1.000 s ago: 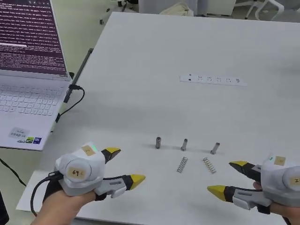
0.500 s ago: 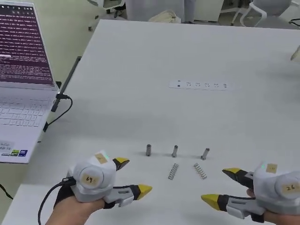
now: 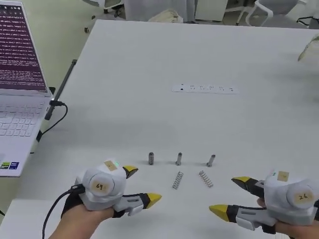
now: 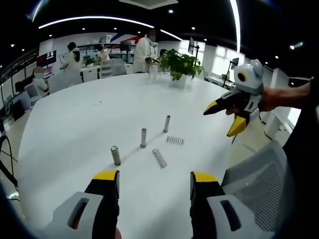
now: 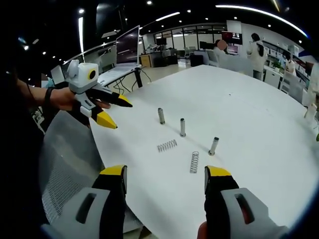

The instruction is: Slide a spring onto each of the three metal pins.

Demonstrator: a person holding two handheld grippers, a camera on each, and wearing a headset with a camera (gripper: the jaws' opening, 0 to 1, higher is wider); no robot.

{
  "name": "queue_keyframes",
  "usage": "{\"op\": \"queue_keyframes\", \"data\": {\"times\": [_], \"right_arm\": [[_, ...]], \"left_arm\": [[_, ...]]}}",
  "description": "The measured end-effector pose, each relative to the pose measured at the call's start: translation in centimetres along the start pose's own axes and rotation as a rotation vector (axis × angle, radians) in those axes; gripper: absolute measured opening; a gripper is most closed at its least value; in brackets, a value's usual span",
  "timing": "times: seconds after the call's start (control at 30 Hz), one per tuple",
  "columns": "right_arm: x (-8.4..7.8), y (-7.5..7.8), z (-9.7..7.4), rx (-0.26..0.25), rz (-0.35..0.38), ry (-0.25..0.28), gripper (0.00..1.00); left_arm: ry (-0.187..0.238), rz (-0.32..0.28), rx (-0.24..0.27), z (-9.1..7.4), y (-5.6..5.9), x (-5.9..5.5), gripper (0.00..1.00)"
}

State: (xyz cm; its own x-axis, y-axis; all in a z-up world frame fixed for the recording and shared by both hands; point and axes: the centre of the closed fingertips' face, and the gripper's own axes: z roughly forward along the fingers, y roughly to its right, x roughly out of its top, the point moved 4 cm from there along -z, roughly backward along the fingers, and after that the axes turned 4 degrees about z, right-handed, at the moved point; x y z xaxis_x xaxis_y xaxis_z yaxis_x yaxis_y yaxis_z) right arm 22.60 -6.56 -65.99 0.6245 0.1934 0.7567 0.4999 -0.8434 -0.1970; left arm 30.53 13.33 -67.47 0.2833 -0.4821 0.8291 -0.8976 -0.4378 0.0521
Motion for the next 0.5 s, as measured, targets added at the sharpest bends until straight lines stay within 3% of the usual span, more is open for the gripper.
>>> {"op": "queue_keyframes", "data": {"times": [0.5], "right_arm": [[-0.7, 0.2, -1.1, -0.017, 0.010, -0.005, 0.62]], "left_arm": [[-0.013, -0.022, -0.039, 3.8, 0.9, 0.2, 0.48]]}}
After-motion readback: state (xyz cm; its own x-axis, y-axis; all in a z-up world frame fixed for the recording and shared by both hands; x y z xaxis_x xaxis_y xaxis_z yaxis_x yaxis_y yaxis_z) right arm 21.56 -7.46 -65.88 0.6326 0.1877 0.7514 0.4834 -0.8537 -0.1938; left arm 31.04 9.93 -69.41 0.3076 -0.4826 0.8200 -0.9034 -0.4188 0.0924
